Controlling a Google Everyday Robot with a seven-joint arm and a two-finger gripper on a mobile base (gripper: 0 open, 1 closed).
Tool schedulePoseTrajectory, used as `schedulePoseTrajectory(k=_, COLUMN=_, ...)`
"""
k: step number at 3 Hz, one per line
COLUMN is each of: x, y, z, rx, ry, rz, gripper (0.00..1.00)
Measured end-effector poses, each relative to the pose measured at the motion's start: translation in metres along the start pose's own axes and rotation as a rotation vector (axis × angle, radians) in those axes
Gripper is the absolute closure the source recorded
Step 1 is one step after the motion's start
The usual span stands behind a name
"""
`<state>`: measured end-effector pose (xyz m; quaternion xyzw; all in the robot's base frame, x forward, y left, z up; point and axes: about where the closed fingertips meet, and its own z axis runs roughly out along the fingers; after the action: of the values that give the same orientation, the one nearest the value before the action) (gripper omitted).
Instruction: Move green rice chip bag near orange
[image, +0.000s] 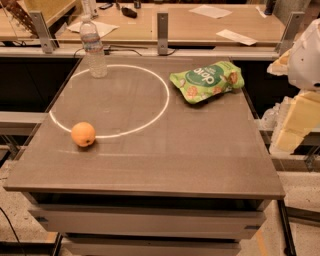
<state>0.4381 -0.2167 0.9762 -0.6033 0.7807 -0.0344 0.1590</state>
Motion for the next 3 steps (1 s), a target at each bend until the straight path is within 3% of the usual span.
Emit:
schedulePoseTrajectory(k=2, x=-0.001, y=-0.009, z=-0.002, rx=0.004, ry=-0.001, rz=-0.02, gripper=0.0)
schedulePoseTrajectory(k=3, x=-0.007, y=-0.033, z=0.001, rx=0.002, ry=0.009, rz=-0.117, gripper=0.0)
